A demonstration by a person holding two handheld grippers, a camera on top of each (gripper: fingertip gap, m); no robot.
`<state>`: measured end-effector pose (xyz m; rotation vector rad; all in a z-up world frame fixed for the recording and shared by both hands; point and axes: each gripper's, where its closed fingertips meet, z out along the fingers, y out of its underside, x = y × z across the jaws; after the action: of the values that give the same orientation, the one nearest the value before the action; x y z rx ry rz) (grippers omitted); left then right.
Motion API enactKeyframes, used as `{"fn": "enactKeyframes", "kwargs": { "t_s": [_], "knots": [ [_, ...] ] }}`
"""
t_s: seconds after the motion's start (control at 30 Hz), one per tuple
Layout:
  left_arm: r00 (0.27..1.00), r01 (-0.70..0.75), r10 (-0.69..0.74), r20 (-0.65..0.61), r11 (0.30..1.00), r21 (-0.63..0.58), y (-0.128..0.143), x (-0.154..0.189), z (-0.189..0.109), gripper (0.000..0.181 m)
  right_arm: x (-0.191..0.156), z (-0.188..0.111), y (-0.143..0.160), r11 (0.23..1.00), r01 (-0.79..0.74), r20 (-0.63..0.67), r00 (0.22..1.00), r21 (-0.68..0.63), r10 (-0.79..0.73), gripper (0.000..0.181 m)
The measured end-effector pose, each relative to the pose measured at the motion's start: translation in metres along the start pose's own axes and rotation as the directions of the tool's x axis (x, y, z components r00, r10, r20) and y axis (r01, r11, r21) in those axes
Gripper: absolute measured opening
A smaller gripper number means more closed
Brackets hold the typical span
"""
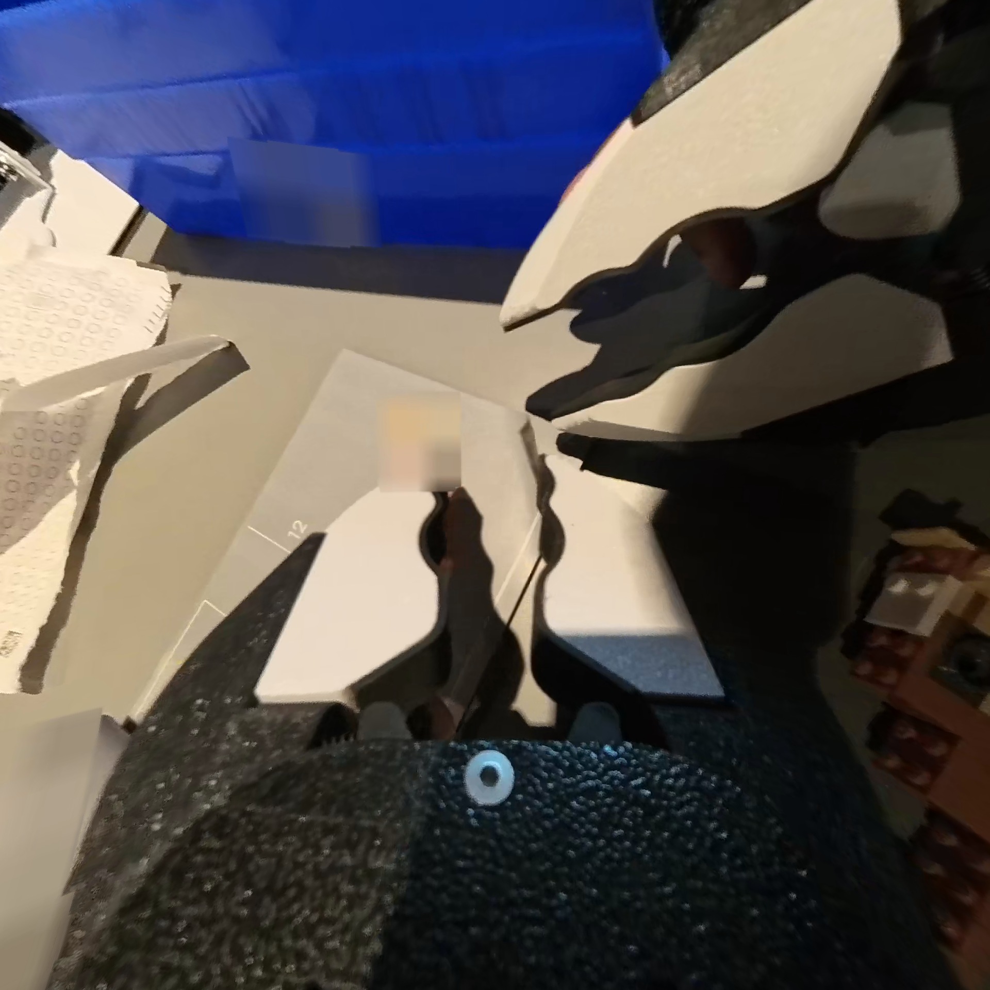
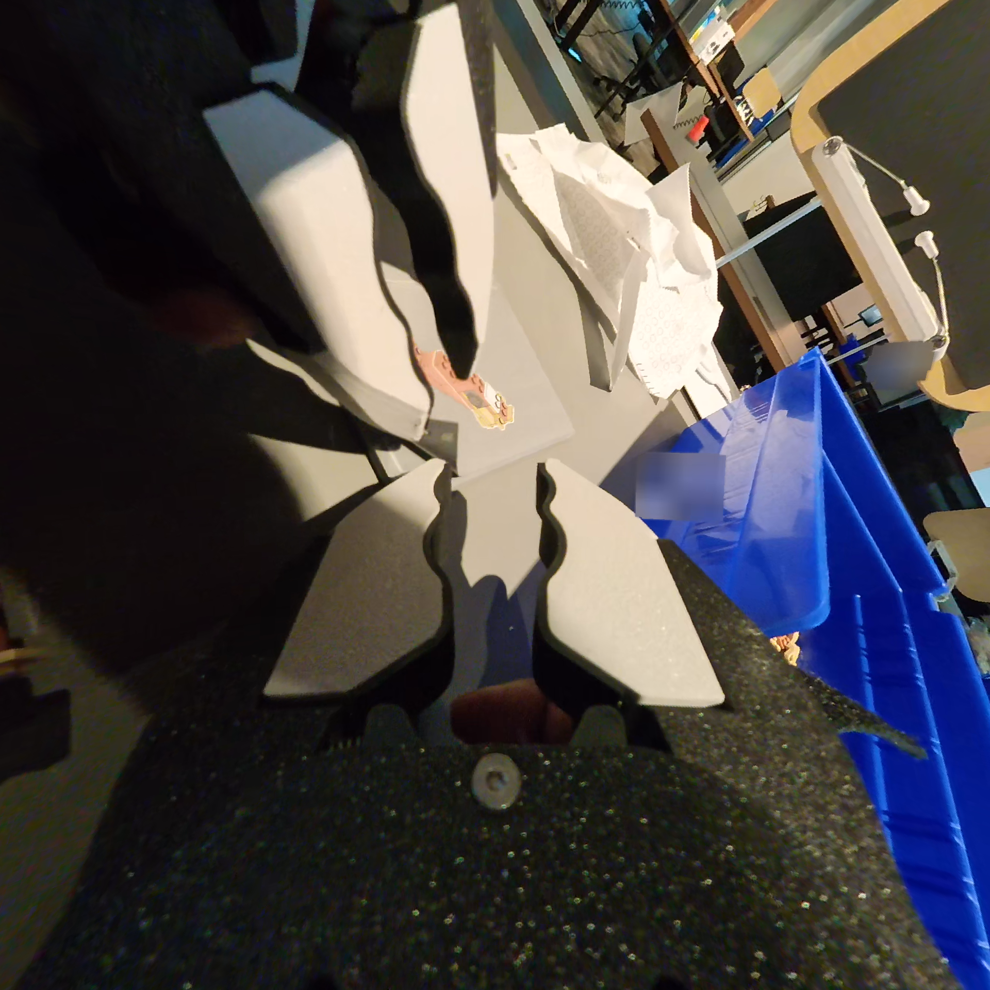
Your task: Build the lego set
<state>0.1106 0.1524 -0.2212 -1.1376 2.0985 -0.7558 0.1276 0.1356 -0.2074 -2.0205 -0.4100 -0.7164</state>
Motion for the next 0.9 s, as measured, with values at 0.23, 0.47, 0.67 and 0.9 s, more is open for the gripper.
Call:
{"fn": "enactKeyframes", "kwargs": {
  "t_s": [0.23, 0.47, 0.67, 0.9],
  "knots": [
    [0.999, 0.028, -0.028, -0.026, 1.000, 0.000, -0.001, 0.006, 0.001, 0.017, 0.000, -0.001, 0.000, 1.000, 0.004, -0.002, 1.000, 0.000, -0.004, 0.030],
    [0.991, 0.109, -0.108, -0.077, 0.994, 0.016, -0.003, 0.010, 0.001, 0.003, -0.001, -0.001, 0.000, 1.000, 0.010, -0.004, 1.000, 0.001, -0.010, 0.031],
    [0.986, 0.144, -0.141, -0.091, 0.989, 0.029, -0.005, 0.011, 0.001, 0.000, 0.000, -0.003, -0.001, 1.000, 0.009, -0.009, 1.000, 0.014, -0.009, 0.031],
    [0.899, 0.434, -0.410, -0.153, 0.879, 0.197, -0.018, -0.012, -0.027, 0.000, 0.009, -0.012, -0.015, 0.995, -0.042, -0.050, 0.998, 0.087, 0.046, 0.032]
  ]
}}
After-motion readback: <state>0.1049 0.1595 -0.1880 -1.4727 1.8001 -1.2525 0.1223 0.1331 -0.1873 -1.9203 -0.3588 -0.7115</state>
